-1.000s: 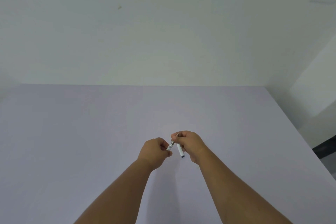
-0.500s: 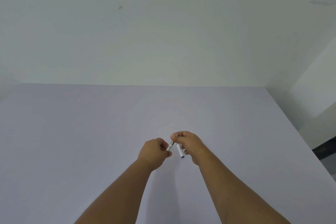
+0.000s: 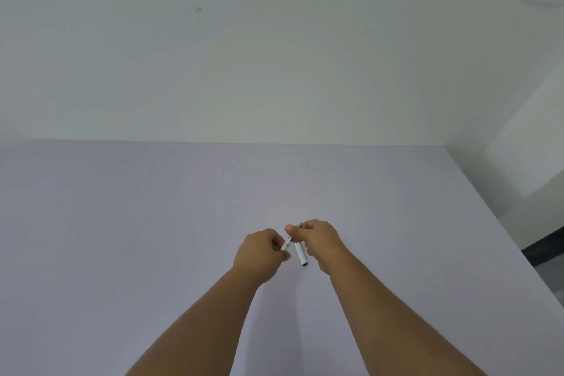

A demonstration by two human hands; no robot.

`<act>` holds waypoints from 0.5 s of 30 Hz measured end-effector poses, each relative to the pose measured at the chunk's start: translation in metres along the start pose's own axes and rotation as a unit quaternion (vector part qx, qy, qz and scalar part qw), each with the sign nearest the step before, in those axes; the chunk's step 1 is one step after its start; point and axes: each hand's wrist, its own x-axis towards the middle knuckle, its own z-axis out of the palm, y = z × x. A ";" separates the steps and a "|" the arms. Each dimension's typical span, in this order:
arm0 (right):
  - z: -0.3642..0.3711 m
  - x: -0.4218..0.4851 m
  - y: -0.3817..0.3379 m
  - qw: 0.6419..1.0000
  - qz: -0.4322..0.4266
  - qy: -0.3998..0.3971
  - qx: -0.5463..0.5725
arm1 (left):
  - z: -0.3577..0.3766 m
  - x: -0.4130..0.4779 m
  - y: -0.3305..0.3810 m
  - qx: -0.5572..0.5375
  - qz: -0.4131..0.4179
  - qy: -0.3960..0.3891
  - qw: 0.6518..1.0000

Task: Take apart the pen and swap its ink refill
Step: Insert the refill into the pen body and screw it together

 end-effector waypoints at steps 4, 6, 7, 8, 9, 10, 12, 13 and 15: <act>0.001 0.003 -0.003 0.998 0.041 0.037 -0.036 | 0.001 0.001 0.002 0.000 0.002 0.000 1.000; 0.000 0.002 -0.003 0.999 0.033 0.003 -0.001 | -0.001 0.002 0.002 -0.010 -0.003 -0.003 1.000; -0.001 0.003 -0.003 0.999 0.020 -0.017 0.026 | -0.002 0.002 0.002 -0.011 -0.004 -0.003 1.000; -0.002 0.002 -0.003 0.999 0.004 -0.028 0.045 | -0.003 0.003 0.002 -0.010 -0.004 -0.002 1.000; -0.002 0.003 -0.003 0.998 -0.012 -0.030 0.047 | -0.003 0.003 0.002 -0.010 -0.003 -0.001 1.000; -0.003 0.003 -0.003 0.999 -0.018 -0.023 0.037 | -0.002 0.003 0.002 -0.010 -0.003 0.000 1.000; -0.002 0.005 -0.004 1.000 -0.006 -0.004 0.000 | -0.001 0.002 0.002 -0.010 -0.005 0.002 1.000; -0.002 0.007 -0.004 1.000 0.004 0.002 -0.015 | 0.000 0.002 0.001 -0.011 -0.007 0.001 1.000; -0.001 0.008 -0.006 0.999 0.020 0.010 -0.033 | 0.002 0.002 0.000 -0.016 -0.010 0.001 1.000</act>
